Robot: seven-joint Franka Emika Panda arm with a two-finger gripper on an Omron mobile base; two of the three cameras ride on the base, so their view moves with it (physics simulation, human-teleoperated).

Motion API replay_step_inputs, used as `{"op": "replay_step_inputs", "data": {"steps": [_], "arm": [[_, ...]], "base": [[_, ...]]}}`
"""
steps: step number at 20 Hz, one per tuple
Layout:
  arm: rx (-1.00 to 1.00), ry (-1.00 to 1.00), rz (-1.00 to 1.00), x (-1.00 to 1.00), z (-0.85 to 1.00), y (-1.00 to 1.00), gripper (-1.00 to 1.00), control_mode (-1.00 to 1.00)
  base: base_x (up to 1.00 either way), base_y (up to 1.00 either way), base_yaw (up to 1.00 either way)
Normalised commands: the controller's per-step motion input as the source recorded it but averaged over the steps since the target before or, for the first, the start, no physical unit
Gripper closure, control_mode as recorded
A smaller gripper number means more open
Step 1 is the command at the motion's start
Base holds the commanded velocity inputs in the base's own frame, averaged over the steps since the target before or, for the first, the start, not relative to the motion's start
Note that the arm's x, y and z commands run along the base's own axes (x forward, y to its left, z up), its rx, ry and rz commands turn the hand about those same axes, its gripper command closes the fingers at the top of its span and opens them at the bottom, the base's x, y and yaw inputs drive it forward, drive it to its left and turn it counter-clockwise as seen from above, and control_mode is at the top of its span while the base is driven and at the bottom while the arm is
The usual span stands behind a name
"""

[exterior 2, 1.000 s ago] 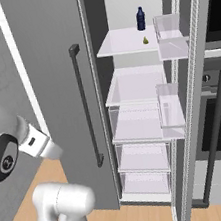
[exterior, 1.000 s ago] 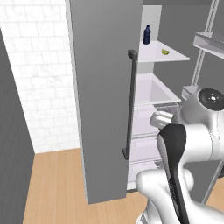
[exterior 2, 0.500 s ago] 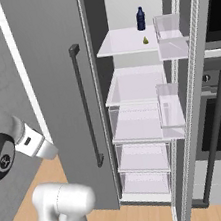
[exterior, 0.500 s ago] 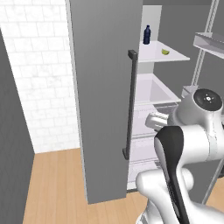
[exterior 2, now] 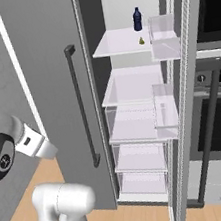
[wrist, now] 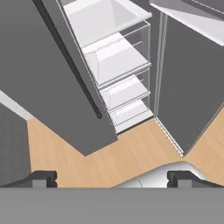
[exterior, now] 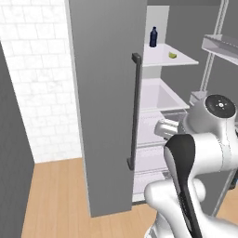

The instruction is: Grab a lemon wedge from the fridge and one ice cube from the ice bowl, and put them in the glass of lemonade.

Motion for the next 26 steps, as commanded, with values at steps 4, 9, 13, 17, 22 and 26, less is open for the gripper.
{"op": "replay_step_inputs", "data": {"steps": [4, 9, 13, 17, 22, 26], "arm": [[0.00, 0.00, 0.00, 0.00, 0.00, 0.00, -1.00, 1.00], [0.00, 0.00, 0.00, 0.00, 0.00, 0.00, -1.00, 1.00], [0.00, 0.00, 0.00, 0.00, 0.00, 0.00, -1.00, 1.00], [0.00, 0.00, 0.00, 0.00, 0.00, 0.00, -1.00, 1.00], [0.00, 0.00, 0.00, 0.00, 0.00, 0.00, -1.00, 1.00], [0.00, 0.00, 0.00, 0.00, 0.00, 0.00, -1.00, 1.00]], "base": [[-0.02, -0.72, 0.00], [-0.02, -0.69, 0.00], [0.13, -0.15, 0.00], [0.48, 0.00, 0.00], [0.54, -0.06, 0.00], [0.54, -0.10, 0.00]]}}
